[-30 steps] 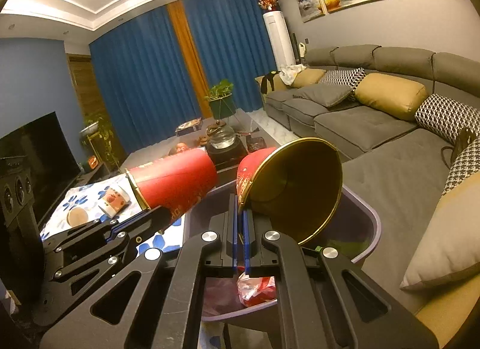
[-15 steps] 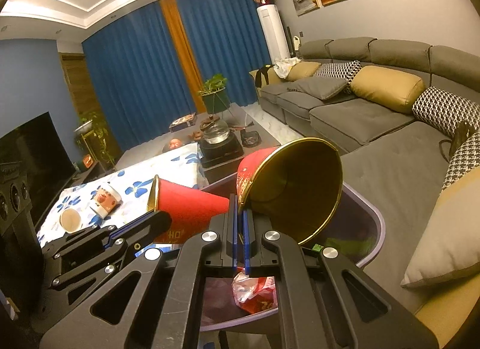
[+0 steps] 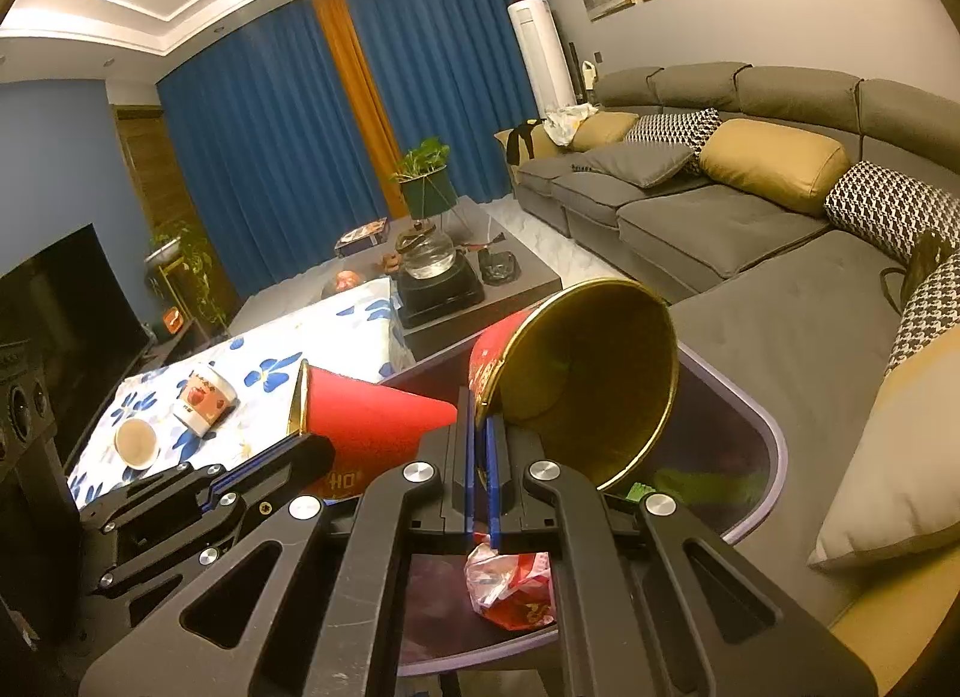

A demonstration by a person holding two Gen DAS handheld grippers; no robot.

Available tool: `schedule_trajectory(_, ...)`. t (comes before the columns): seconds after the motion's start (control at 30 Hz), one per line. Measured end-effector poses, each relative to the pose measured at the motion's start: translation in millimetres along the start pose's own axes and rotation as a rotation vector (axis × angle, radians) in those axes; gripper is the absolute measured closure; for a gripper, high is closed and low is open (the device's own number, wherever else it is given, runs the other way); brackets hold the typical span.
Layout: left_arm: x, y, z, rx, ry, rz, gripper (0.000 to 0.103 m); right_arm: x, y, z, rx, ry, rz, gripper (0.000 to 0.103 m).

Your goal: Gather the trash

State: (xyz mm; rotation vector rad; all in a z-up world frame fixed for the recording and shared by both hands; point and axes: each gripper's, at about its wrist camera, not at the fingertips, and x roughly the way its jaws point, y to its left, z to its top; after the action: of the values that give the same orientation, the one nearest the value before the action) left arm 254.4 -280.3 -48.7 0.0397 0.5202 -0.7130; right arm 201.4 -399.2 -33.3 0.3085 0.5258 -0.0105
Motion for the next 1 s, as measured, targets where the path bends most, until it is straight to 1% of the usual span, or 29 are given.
schedule_trajectory(0.3, 3, 5, -3, -0.016, 0.017, -0.007, 0.1, 2, -7, 1, 0.021, 0.003, -0.008, 0.099)
schedule_trajectory(0.37, 3, 4, -3, -0.012, 0.02, -0.008, 0.098, 3, -9, 2, 0.028, 0.004, -0.01, 0.098)
schedule_trajectory(0.43, 3, 3, -4, -0.013, 0.028, -0.007, 0.09, 3, -11, 2, 0.034, 0.005, -0.012, 0.098)
schedule_trajectory(0.47, 4, 4, -5, -0.015, 0.031, -0.005, 0.08, 4, -12, 3, 0.036, 0.005, -0.008, 0.097)
schedule_trajectory(0.5, 3, 4, -6, -0.018, 0.03, -0.004, 0.067, 3, -12, 3, 0.034, 0.0, -0.009, 0.094)
schedule_trajectory(0.53, 2, 5, -7, -0.026, 0.026, 0.001, 0.06, 2, -11, 3, 0.031, -0.003, -0.012, 0.086)
schedule_trajectory(0.57, 0, 7, -7, -0.033, 0.021, 0.007, 0.049, 1, -11, 2, 0.029, -0.008, -0.009, 0.075)
schedule_trajectory(0.6, -2, 10, -8, -0.04, 0.014, 0.017, 0.04, 0, -10, 2, 0.03, -0.012, -0.01, 0.071)
schedule_trajectory(0.63, -6, 14, -9, -0.055, 0.004, 0.035, 0.037, -1, -10, 2, 0.031, -0.018, -0.011, 0.066)
schedule_trajectory(0.7, -14, 20, -9, -0.072, -0.009, 0.053, 0.027, -3, -11, 2, 0.034, -0.024, -0.011, 0.066)
schedule_trajectory(0.73, -19, 24, -9, -0.082, -0.021, 0.072, 0.024, -4, -8, 2, 0.037, -0.03, -0.01, 0.063)
schedule_trajectory(0.77, -25, 28, -9, -0.093, -0.031, 0.095, 0.019, -6, -8, 2, 0.041, -0.037, -0.011, 0.056)
schedule_trajectory(0.8, -30, 32, -9, -0.103, -0.038, 0.112, 0.015, -9, -7, 1, 0.044, -0.047, -0.015, 0.052)
schedule_trajectory(0.87, -38, 38, -10, -0.114, -0.044, 0.154, 0.01, -14, -4, 1, 0.042, -0.063, -0.02, 0.043)
schedule_trajectory(0.9, -44, 43, -11, -0.122, -0.048, 0.185, 0.009, -16, -2, 0, 0.038, -0.071, -0.024, 0.04)
schedule_trajectory(0.97, -56, 49, -12, -0.134, -0.057, 0.212, 0.008, -24, 5, -2, 0.025, -0.092, -0.038, 0.031)
schedule_trajectory(1.0, -60, 53, -13, -0.142, -0.061, 0.228, 0.007, -26, 7, -3, 0.02, -0.1, -0.041, 0.029)
